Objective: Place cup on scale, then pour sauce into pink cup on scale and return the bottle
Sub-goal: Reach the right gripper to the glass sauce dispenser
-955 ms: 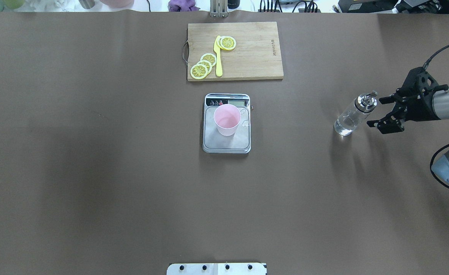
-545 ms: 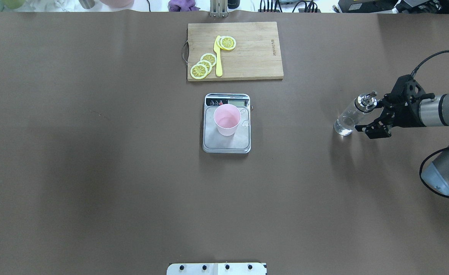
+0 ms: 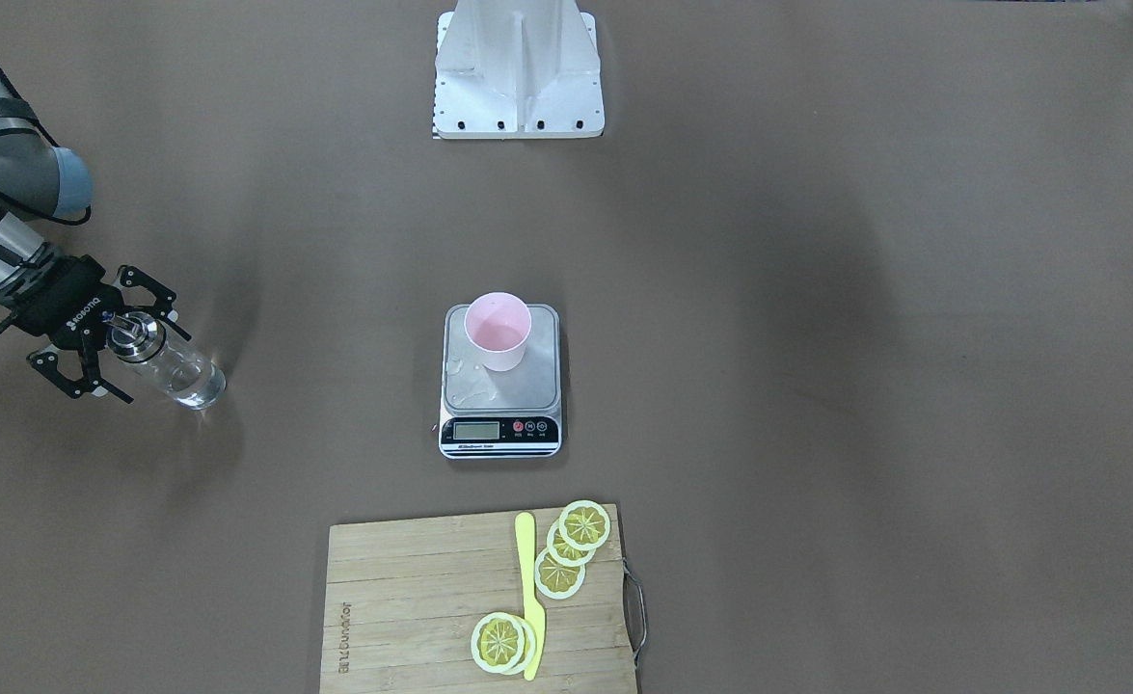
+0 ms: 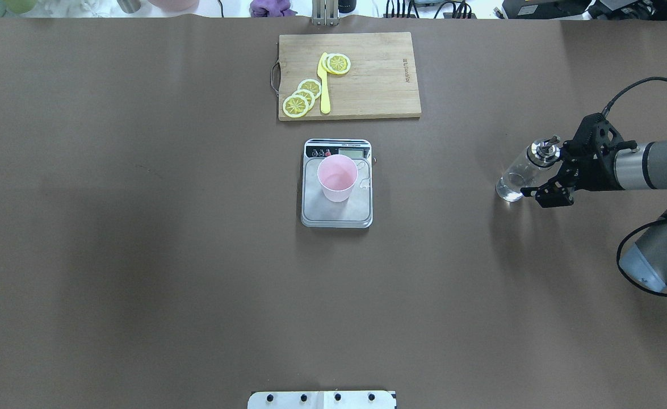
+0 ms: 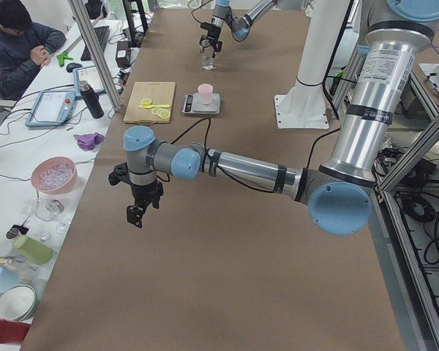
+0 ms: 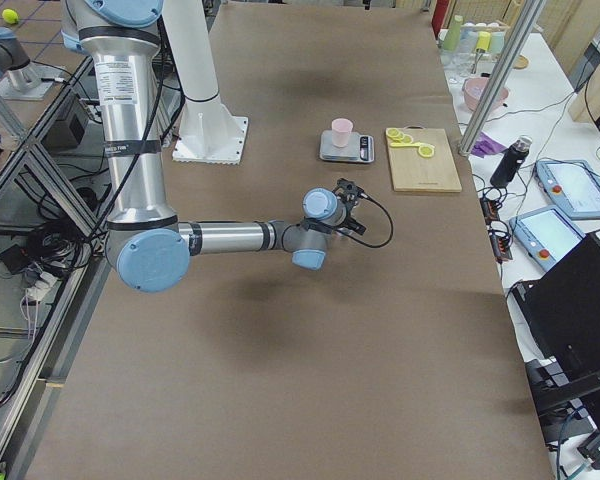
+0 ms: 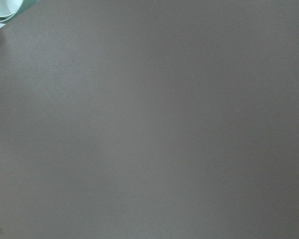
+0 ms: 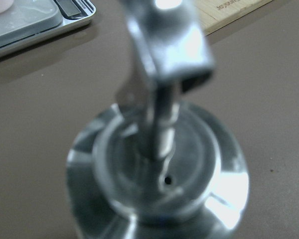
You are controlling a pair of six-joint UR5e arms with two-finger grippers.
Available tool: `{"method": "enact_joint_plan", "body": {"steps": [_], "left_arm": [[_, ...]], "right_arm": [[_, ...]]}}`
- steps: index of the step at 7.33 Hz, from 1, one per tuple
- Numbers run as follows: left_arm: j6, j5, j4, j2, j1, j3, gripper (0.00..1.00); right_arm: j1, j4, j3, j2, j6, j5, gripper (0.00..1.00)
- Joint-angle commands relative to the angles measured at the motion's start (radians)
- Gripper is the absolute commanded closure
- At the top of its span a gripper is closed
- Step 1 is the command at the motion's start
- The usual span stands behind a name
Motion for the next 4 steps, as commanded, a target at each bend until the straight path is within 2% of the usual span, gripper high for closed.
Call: {"method": "enact_joint_plan", "body": {"steps": [1,4], "left_arm": [[0.0,-0.001,-0.002,0.004,0.0,0.0,0.01],[0.0,0.001,-0.001,0.004,0.0,0.0,0.01]], "right_arm": [[-0.003,0.0,-0.001,0.0,0.001,0.0,0.01],[-0.009,0.0,-0.001,0.0,0.001,0.0,0.01]]}}
